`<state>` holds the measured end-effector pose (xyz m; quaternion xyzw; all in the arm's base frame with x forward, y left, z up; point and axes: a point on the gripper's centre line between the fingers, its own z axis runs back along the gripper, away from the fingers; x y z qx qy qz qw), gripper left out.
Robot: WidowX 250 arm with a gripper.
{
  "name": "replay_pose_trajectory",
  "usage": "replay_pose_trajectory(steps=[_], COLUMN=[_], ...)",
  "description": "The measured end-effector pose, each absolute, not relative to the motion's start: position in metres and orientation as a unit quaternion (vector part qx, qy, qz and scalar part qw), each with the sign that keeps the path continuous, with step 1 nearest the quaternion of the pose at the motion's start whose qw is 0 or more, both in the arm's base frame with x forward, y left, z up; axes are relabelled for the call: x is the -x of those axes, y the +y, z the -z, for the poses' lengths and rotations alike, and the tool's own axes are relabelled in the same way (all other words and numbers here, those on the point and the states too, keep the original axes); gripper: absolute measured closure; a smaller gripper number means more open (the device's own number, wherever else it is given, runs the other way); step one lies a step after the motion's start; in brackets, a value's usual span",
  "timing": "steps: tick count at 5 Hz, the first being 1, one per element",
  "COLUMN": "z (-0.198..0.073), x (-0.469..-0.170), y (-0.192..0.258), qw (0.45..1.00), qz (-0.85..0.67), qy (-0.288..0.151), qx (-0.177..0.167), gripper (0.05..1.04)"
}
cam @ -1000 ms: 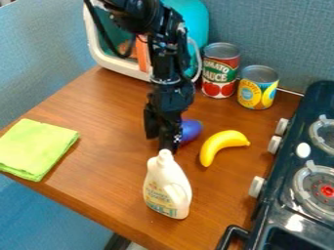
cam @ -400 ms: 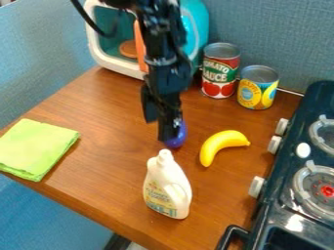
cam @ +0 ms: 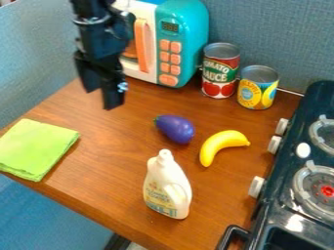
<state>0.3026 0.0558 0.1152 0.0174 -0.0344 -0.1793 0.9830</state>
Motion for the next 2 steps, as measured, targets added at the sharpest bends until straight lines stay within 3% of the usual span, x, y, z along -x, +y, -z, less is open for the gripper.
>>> replay_pose_trajectory(steps=[2], z=[-0.124], x=[-0.266], y=[0.107], qw=[0.998], qz=[0.057], qy=[-0.009], qx=[-0.018], gripper=[0.083])
